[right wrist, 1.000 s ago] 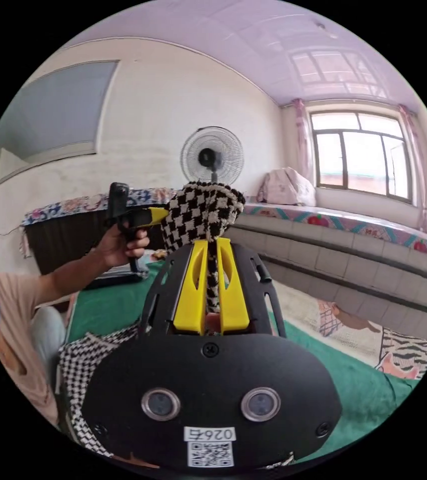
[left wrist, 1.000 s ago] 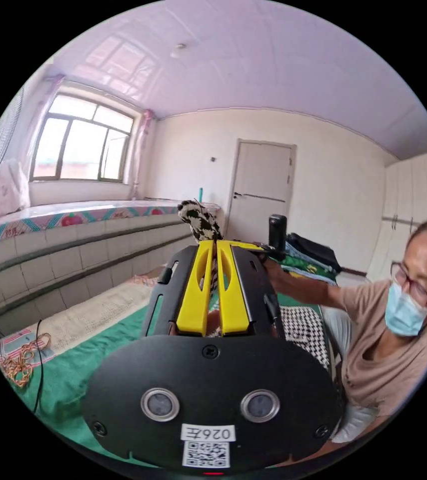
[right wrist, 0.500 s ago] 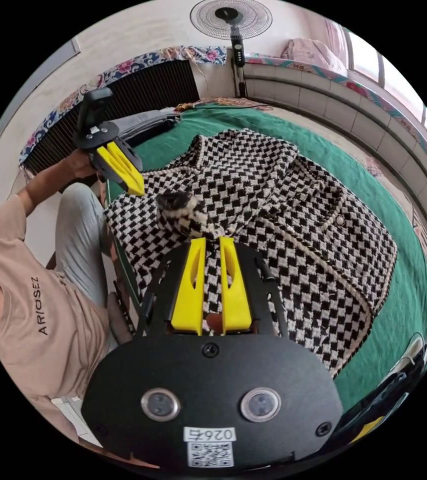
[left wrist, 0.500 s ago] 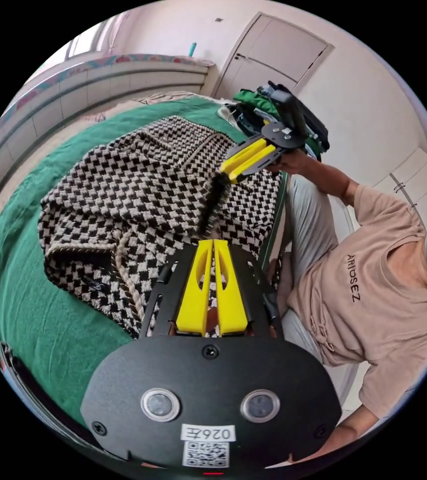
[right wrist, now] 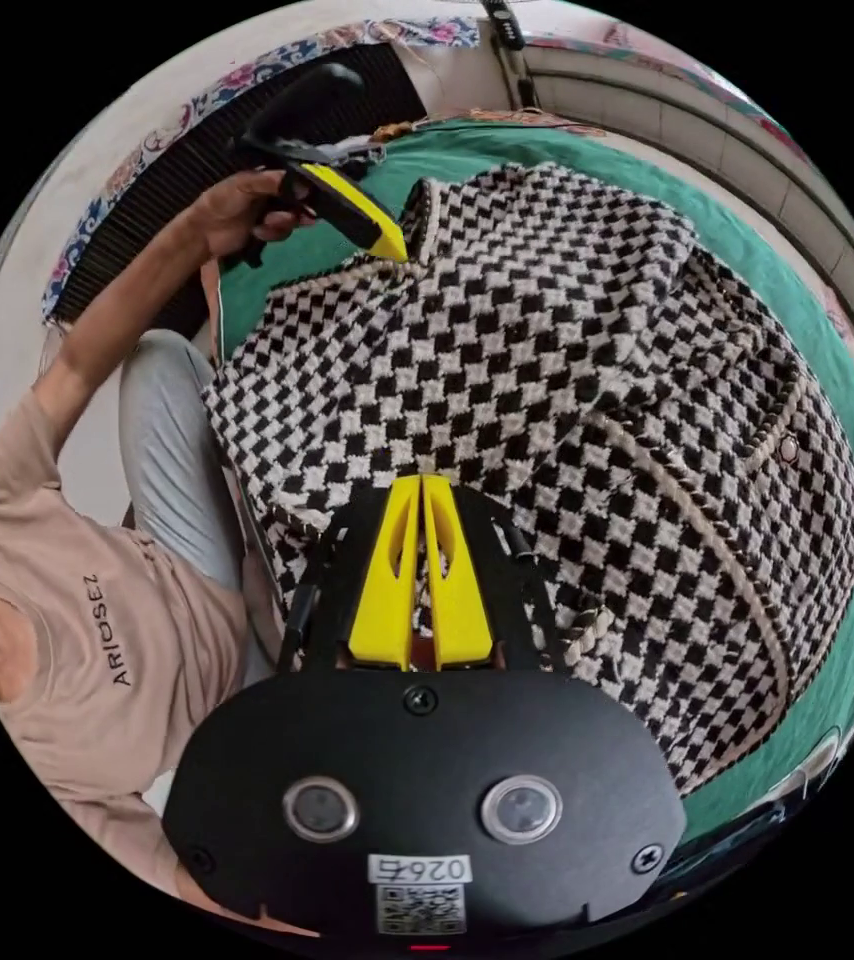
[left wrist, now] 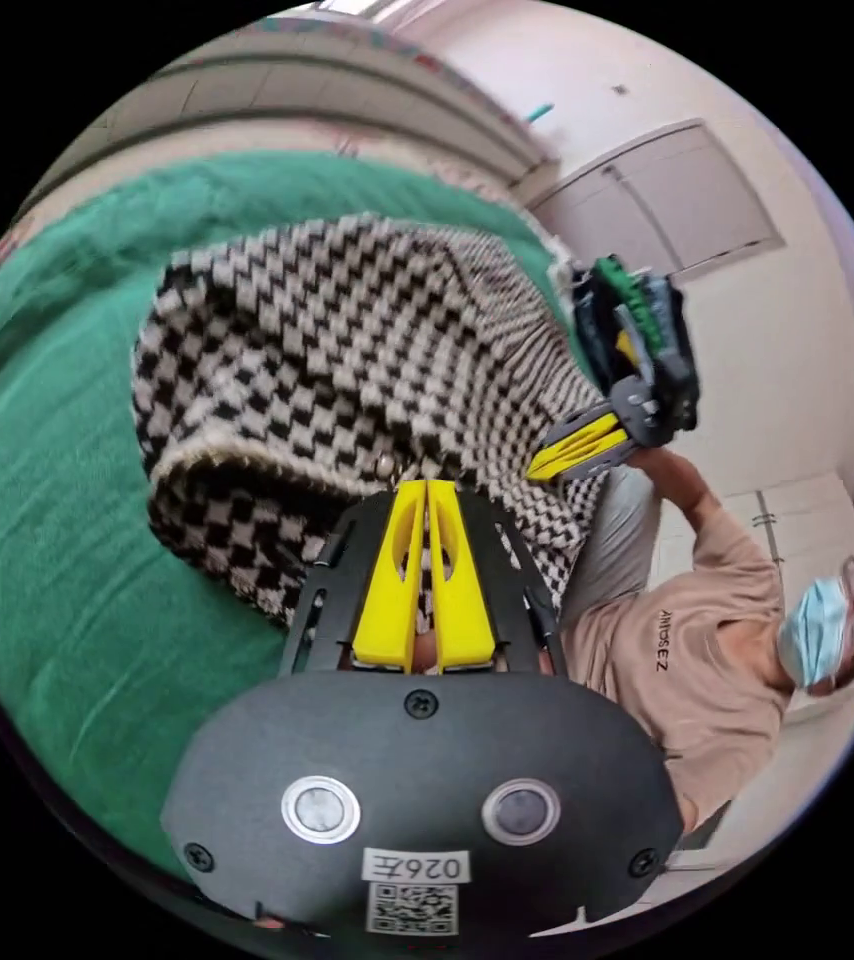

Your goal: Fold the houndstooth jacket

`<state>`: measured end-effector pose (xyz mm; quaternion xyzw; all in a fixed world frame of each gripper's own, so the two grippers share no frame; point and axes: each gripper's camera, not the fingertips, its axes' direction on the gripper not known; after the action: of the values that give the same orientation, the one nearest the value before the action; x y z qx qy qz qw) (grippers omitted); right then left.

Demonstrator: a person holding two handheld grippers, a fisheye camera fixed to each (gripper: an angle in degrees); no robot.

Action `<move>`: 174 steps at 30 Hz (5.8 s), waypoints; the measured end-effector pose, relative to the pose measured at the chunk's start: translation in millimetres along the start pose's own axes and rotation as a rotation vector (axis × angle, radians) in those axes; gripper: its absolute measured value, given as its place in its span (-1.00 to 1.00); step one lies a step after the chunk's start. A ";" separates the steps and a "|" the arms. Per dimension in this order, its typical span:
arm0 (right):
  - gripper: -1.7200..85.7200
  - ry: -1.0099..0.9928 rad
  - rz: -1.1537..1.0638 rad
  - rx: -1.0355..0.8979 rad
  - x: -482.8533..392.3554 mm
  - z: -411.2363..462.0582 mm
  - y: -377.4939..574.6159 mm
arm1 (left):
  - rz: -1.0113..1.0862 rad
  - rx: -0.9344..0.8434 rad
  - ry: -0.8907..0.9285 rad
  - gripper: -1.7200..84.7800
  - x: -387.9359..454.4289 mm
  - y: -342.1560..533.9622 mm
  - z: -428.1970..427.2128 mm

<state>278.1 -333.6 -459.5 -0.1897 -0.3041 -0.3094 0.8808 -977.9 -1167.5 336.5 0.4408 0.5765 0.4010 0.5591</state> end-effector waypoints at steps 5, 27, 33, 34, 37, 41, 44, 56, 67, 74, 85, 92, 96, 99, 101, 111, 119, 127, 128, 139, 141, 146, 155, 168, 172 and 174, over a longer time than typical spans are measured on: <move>-0.91 0.036 0.080 0.247 38.3 -51.6 -3.4 | -0.045 0.366 -0.120 -0.88 -26.8 14.0 -106.1; -0.78 0.223 0.273 0.510 61.0 -29.2 10.8 | -0.128 0.367 -0.357 -0.97 -17.0 13.7 -203.8; -0.87 0.527 0.160 0.757 -60.7 -111.8 169.5 | 0.107 0.767 -0.649 -0.98 169.0 99.4 -290.5; -0.87 0.551 0.148 0.795 -75.5 -122.6 187.2 | 0.146 0.806 -0.660 -0.98 192.0 108.1 -297.2; -0.89 0.628 0.085 1.046 -158.0 -170.4 285.7 | 0.364 1.022 -0.666 -0.98 307.8 160.6 -323.6; -0.91 0.691 -0.060 1.476 -268.2 -182.7 419.9 | 0.658 1.263 -0.641 -0.98 448.3 231.1 -333.4; -0.97 0.736 -0.083 1.564 -311.7 -165.6 470.5 | 0.802 1.346 -0.694 -0.98 526.9 251.2 -318.4; -0.94 0.563 0.589 0.840 -155.4 -67.6 523.6 | 0.535 0.415 -0.177 -0.87 562.3 -63.9 -131.1; -0.76 0.161 0.898 0.673 3.4 0.8 588.5 | 0.201 0.145 -0.169 -0.69 542.5 -327.5 26.9; -0.73 0.040 0.975 0.523 63.5 52.8 567.0 | 0.061 -0.043 -0.267 -0.56 542.9 -425.9 111.4; -0.88 -0.109 0.866 0.522 80.8 68.5 533.0 | 0.036 -0.158 -0.379 -0.50 566.1 -483.9 149.9; -0.97 -0.063 0.684 0.560 51.9 53.3 484.2 | 0.094 -0.252 -0.540 -0.58 575.9 -495.2 179.7; -0.98 0.054 0.634 0.527 35.4 30.8 464.5 | 0.057 -0.222 -0.587 -0.82 555.6 -491.1 169.5; -0.98 0.073 0.611 0.521 30.0 17.0 451.5 | 0.043 -0.143 -0.429 -0.83 527.2 -476.7 142.7; -0.98 0.045 0.597 0.545 26.9 9.8 444.0 | 0.025 -0.071 -0.303 -0.84 504.8 -461.4 118.0; -0.98 -0.186 0.395 0.747 -34.6 -40.2 352.8 | 0.008 0.386 0.154 -0.85 368.9 -271.9 -47.8; -0.98 -0.143 0.213 0.583 -124.8 -15.8 186.9 | -0.095 0.550 0.088 -0.85 242.4 -91.4 -97.0; -0.83 -0.183 0.194 0.318 -168.5 85.4 51.1 | -0.404 0.572 0.415 -0.86 65.0 22.0 -21.5; -0.83 -0.163 0.169 0.326 -177.2 88.9 42.7 | -0.392 0.572 0.424 -0.86 59.5 25.0 -17.5; -0.92 -0.100 0.069 0.539 -221.1 17.9 8.0 | -0.137 0.667 0.080 -0.87 118.7 54.3 -60.4; -0.85 -0.167 0.044 0.507 -223.1 25.0 -14.1 | -0.225 0.618 0.023 -0.86 94.9 69.2 -54.1; -0.74 -0.294 0.069 0.329 -224.5 57.8 -46.1 | -0.469 0.501 0.215 -0.85 15.4 89.9 12.6; -0.85 -0.245 -0.210 0.307 -273.0 -6.0 -35.1 | -0.435 0.662 0.290 -0.97 26.4 129.3 -10.7; -0.98 0.101 0.316 0.308 -140.6 -28.8 13.1 | -0.100 0.266 -0.282 -0.98 140.4 30.0 89.4; -0.98 0.058 0.341 0.240 -126.7 7.0 21.6 | -0.101 0.097 -0.336 -0.98 121.7 13.3 116.8; -0.99 0.034 0.346 0.249 -124.7 -1.7 30.8 | -0.191 0.129 -0.216 -0.98 100.9 24.4 103.6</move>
<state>221.4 -258.2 -546.7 -0.1236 -0.2878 -0.1168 0.9425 -871.6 -1067.0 324.9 0.4595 0.5770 0.2584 0.6239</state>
